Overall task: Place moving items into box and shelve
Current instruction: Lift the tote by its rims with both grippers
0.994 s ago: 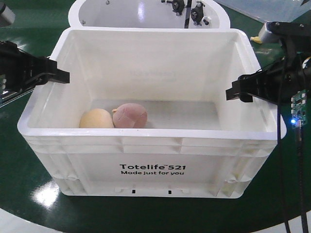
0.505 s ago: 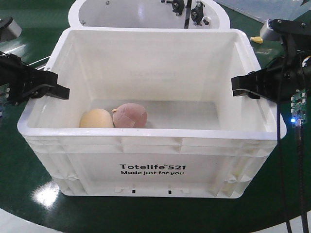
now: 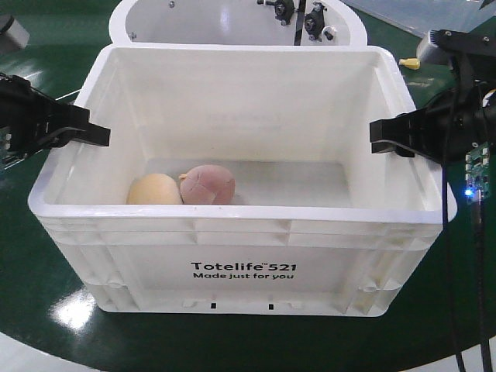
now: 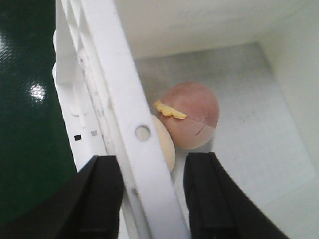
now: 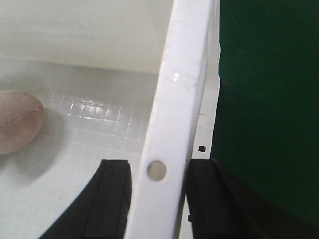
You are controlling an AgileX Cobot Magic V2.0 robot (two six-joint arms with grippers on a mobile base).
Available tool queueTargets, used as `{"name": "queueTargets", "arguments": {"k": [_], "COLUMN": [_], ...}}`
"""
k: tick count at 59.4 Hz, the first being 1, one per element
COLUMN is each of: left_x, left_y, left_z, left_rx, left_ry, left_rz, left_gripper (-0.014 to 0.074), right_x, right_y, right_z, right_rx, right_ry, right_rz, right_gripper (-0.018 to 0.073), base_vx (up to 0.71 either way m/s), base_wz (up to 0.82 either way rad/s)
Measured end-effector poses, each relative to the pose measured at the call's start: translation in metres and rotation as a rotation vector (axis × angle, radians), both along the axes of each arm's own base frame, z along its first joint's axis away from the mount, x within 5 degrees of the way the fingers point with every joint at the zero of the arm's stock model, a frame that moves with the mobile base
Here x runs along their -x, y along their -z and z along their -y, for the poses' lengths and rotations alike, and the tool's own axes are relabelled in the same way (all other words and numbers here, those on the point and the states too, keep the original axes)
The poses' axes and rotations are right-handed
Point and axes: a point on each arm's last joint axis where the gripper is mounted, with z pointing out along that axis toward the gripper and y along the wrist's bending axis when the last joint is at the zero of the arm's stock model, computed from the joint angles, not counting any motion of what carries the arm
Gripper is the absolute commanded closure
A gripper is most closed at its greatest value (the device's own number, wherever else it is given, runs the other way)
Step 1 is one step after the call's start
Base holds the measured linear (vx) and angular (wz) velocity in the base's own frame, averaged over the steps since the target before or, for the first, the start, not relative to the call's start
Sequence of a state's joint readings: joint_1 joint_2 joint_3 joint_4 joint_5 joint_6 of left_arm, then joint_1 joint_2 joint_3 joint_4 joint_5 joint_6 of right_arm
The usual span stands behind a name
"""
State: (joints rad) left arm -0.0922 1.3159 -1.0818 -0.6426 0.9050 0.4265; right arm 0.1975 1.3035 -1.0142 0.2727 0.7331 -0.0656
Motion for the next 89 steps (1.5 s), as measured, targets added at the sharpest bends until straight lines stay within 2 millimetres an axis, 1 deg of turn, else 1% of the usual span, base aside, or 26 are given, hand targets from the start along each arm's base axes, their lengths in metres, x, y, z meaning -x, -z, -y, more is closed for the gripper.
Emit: {"name": "queueTargets", "arguments": {"k": [19,29,36,42,46,59,64,74,89], "left_x": [0.000,0.000,0.002,0.004,0.009,0.028,0.034,0.047,0.062], "left_y": [0.000,-0.003,-0.007,-0.016,-0.025,-0.043,-0.047,-0.056,-0.065], "left_z": [-0.001,0.000,0.001,0.001,0.001,-0.001,-0.001,-0.001,-0.002], "left_rx": [0.008,0.019,0.023,0.025,0.030,0.035,0.037,0.051,0.055], "left_ry": [0.003,0.009,0.028,0.030,0.029,0.031,0.037,0.036,0.049], "left_rz": [0.001,-0.002,-0.009,0.020,0.054,0.125,0.131,0.140,0.169], "left_gripper": [0.0603,0.0603,0.0603,0.0603,0.0603,0.0603,0.0603,0.0603,0.0603], "right_x": [0.001,0.008,0.016,0.023,0.027,0.037,0.040,0.052,0.067], "right_y": [-0.001,-0.005,-0.015,-0.023,-0.028,-0.039,-0.041,-0.053,-0.066], "right_z": [0.000,0.002,0.005,0.006,0.007,0.009,0.009,0.012,0.014], "right_rx": [-0.003,0.004,0.006,0.000,-0.005,-0.017,-0.020,-0.031,-0.044], "right_ry": [0.001,-0.001,0.000,0.000,0.000,-0.001,-0.001,-0.001,-0.001], "right_rz": [0.007,0.025,0.063,0.095,0.117,0.158,0.169,0.219,0.276], "right_gripper": [0.0565,0.0565,0.0565,0.0565,0.0565,0.0565,0.0565,0.0565,0.0565], "base_vx": [0.00,0.00,0.00,0.00,0.00,0.00,0.00,0.00,0.00], "base_wz": [0.00,0.00,0.00,0.00,0.00,0.00,0.00,0.00,0.00]}}
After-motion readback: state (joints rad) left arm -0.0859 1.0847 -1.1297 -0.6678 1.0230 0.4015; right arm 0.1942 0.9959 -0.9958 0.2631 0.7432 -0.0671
